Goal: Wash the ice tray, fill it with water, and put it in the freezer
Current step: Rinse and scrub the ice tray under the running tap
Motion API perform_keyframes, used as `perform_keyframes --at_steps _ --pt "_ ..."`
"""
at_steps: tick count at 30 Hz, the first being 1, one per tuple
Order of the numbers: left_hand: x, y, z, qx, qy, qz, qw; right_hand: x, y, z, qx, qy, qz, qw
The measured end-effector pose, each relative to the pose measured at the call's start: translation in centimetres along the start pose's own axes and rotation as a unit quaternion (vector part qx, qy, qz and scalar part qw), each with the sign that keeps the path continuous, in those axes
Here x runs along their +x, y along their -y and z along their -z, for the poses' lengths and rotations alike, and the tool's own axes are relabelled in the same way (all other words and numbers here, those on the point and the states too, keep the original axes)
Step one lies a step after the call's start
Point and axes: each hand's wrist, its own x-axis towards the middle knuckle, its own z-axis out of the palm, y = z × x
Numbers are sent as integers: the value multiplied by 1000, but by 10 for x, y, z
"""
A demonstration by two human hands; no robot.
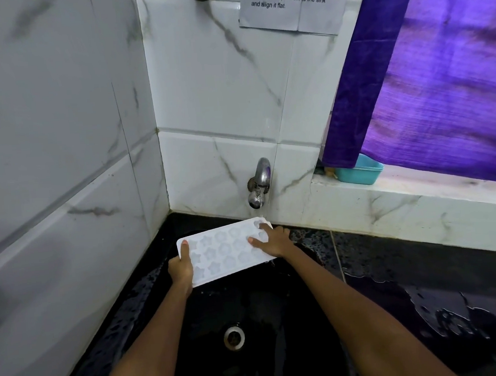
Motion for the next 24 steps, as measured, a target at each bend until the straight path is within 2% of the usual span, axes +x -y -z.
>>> perform_keyframes --at_steps 4,9,12,16,19,24 --pt "7 4 7 -20 15 -4 1000 -8 -6 5 171 -50 49 983" --pt "2 16 13 36 101 -34 994 -24 -27 -4 290 -82 -57 952" --pt "-1 33 14 105 169 -73 977 -30 -45 -16 244 -133 -85 957" --pt "-2 52 20 222 234 -136 937 -41 -62 -25 167 -174 -89 966" --pt "-4 53 17 263 243 -166 919 -46 -67 -27 172 -191 -83 963" --pt "-6 43 11 247 230 -181 924 -42 -65 -24 239 -203 -105 944"
